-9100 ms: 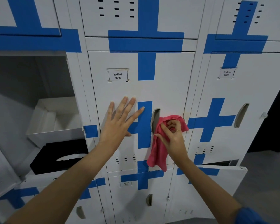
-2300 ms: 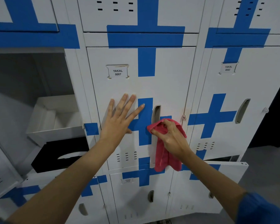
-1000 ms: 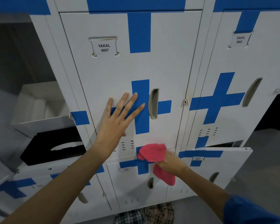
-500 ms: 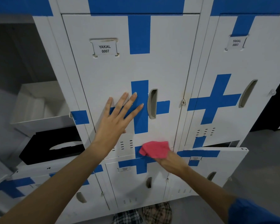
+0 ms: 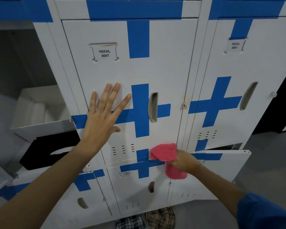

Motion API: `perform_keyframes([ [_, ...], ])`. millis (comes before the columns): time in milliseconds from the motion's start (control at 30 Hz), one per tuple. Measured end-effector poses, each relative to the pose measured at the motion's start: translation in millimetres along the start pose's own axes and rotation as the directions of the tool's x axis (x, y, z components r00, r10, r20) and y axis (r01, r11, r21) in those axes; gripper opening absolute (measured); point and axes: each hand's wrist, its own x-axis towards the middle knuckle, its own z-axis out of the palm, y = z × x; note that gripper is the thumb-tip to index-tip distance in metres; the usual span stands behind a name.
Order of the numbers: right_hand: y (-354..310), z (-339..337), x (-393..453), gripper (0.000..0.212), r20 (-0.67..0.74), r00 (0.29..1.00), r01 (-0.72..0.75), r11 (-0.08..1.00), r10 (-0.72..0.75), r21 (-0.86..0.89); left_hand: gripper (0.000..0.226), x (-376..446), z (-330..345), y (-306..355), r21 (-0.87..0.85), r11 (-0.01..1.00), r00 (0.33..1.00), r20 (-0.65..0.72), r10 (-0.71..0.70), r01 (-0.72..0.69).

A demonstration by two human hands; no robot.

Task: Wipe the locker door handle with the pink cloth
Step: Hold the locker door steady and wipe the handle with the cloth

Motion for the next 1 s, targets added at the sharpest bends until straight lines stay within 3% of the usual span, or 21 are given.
perform_keyframes([
  [100,15,-9,-7,0.034,0.1,0.994,0.041,0.995,-0.032,-0.087,0.128,0,0,2,-0.005,1.0,1.0,-0.003,-0.007,0.007],
  [233,13,-15,2,0.028,-0.041,0.999,0.018,0.996,-0.022,-0.091,0.128,-1,1,5,-0.03,0.999,1.0,-0.011,-0.021,0.021],
  [300,4,-21,3,0.027,-0.214,0.975,-0.061,0.998,0.061,0.005,0.129,-1,2,7,-0.041,0.999,0.999,-0.017,-0.032,0.032],
  [367,-2,-27,5,0.044,-0.365,0.924,-0.112,0.994,0.11,0.016,0.129,0,3,6,-0.044,0.998,0.999,-0.024,-0.035,0.034],
  [433,-11,-26,8,0.052,-0.402,0.906,-0.108,0.991,0.133,0.084,0.13,0,4,6,-0.041,0.999,0.999,-0.025,-0.033,0.032],
  [567,-16,-34,25,0.048,-0.426,0.902,-0.08,0.997,0.068,-0.009,0.136,2,8,11,-0.03,0.998,0.998,-0.006,-0.06,0.06],
  [733,-38,-59,36,0.056,-0.619,0.784,0.033,0.994,0.04,0.106,0.136,3,8,13,-0.026,0.997,0.997,0.002,-0.074,0.074],
  [900,-30,-56,40,0.05,-0.556,0.823,0.056,0.991,-0.116,-0.123,0.137,3,6,16,-0.01,0.997,0.997,-0.004,-0.081,0.081],
  [967,-27,-61,31,0.039,-0.522,0.848,0.022,0.99,-0.092,-0.139,0.138,2,6,16,-0.001,0.997,0.996,-0.004,-0.084,0.084],
  [1000,-24,-62,29,0.044,-0.52,0.854,-0.011,0.998,-0.025,-0.066,0.138,2,6,16,0.003,0.996,0.996,-0.005,-0.085,0.085],
])
